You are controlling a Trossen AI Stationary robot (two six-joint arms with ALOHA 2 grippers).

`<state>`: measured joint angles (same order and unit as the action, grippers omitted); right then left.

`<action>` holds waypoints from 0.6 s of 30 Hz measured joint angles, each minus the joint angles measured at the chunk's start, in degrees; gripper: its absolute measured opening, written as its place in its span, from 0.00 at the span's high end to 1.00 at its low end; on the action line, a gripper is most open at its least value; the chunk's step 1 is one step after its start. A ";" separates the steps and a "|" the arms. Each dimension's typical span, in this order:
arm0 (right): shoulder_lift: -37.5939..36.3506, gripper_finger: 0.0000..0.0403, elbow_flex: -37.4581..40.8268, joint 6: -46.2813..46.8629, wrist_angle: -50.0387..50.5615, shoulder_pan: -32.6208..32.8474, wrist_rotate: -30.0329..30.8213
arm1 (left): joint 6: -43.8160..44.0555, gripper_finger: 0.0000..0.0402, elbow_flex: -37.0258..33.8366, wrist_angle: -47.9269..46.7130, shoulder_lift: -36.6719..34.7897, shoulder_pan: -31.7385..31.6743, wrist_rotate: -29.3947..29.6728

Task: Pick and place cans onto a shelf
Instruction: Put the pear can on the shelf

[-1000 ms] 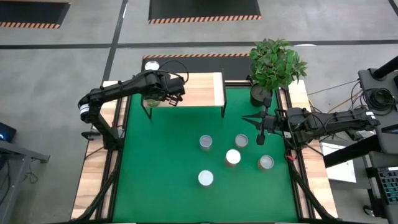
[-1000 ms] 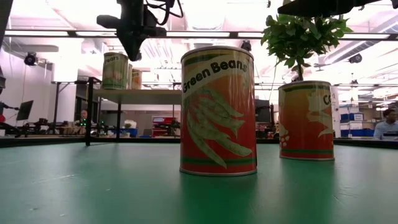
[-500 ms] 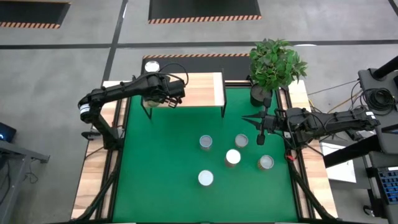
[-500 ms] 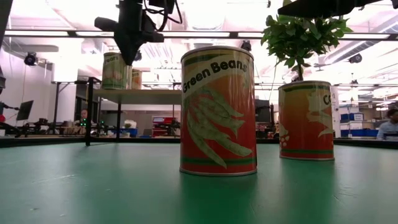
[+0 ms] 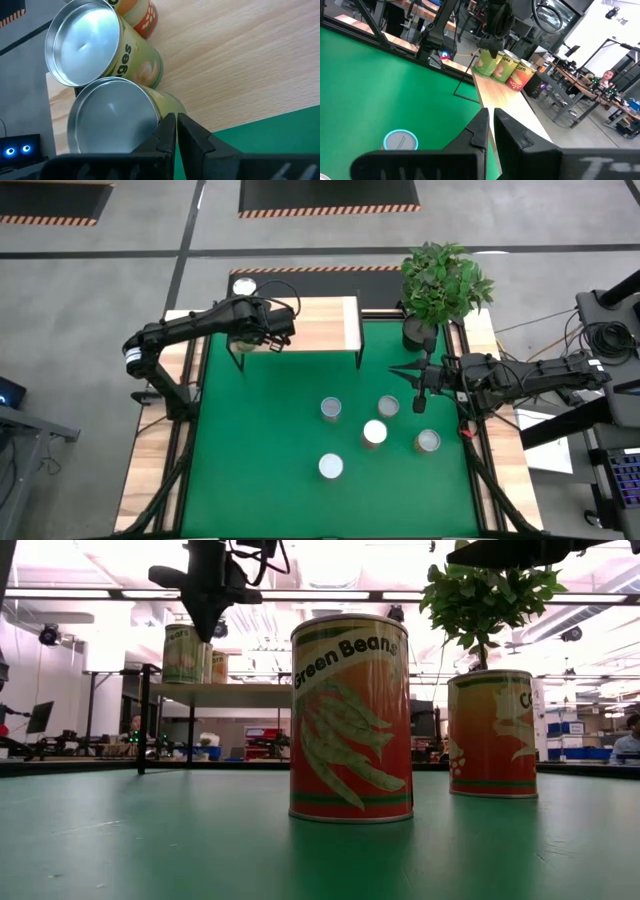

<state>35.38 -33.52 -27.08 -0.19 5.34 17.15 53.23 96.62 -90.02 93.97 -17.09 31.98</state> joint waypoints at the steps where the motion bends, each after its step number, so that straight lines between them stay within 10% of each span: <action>1: 0.01 0.96 0.00 0.01 0.00 -0.01 0.00 | 0.00 1.00 0.00 0.00 -0.02 -0.01 -0.07; 18: 0.00 0.96 0.00 0.01 0.17 -0.02 0.00 | 1.27 1.00 -2.25 0.02 -0.18 0.01 -1.13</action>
<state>35.38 -33.52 -27.07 -0.01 5.32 17.15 54.50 94.37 -90.00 93.79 -17.08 30.85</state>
